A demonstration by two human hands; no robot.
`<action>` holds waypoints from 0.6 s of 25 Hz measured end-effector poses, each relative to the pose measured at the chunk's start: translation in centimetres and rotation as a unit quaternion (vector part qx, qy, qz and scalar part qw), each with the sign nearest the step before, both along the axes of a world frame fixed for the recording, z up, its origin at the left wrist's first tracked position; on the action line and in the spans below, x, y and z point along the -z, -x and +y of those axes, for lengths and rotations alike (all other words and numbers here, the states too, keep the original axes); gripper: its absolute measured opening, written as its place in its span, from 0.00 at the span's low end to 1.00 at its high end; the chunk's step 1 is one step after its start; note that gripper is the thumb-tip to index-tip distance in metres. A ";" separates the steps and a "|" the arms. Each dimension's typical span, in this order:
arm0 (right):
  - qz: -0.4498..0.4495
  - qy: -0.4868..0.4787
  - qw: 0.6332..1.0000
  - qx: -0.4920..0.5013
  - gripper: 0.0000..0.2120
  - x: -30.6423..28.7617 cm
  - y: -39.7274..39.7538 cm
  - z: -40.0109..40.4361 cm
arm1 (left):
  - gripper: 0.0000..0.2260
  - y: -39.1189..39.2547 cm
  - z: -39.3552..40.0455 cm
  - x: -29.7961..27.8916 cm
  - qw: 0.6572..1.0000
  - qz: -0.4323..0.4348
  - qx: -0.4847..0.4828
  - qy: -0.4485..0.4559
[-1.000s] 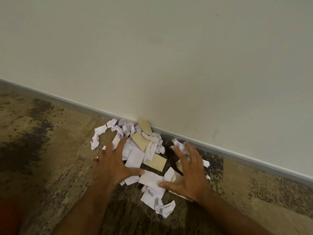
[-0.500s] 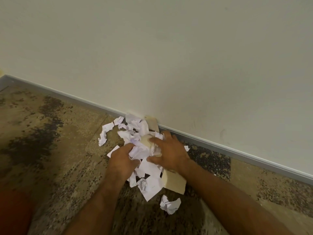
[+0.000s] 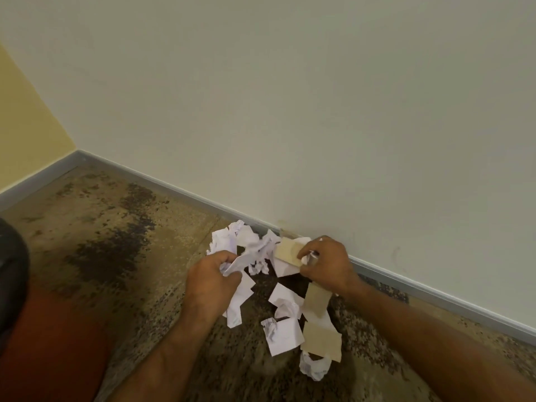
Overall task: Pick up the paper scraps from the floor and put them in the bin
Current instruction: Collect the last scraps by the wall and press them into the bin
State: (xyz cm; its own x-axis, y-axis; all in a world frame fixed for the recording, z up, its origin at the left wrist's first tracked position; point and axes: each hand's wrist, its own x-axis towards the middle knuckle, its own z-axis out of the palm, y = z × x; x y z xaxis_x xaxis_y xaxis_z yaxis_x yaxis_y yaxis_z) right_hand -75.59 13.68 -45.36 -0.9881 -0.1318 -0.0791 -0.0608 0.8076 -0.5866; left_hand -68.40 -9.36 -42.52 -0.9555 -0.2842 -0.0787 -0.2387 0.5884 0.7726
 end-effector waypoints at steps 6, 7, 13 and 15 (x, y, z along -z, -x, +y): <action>0.050 0.115 0.988 0.086 0.13 -12.4 -2.1 -0.2 | 0.07 -2.4 -1.2 -10.2 0.994 0.075 0.004 -0.083; 0.056 0.142 0.984 0.095 0.12 -14.7 -2.6 -0.6 | 0.07 -2.9 -1.4 -12.1 0.990 0.094 0.008 -0.106; 0.084 0.252 0.963 0.040 0.11 -28.8 -6.7 -7.1 | 0.08 -7.6 -5.7 -23.5 0.965 0.198 0.014 -0.172; 0.083 0.281 0.956 -0.008 0.10 -32.8 -8.2 -11.0 | 0.08 -9.3 -9.7 -26.4 0.956 0.237 0.000 -0.172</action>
State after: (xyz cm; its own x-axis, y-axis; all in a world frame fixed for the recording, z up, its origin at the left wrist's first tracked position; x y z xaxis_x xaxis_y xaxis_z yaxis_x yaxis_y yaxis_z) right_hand -67.43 2.71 -12.54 -0.9786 -0.1219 0.1658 -0.1995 0.3655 -0.9092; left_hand -59.13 -19.03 -16.12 -0.9070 -0.3200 0.2739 0.1858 0.2795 0.9420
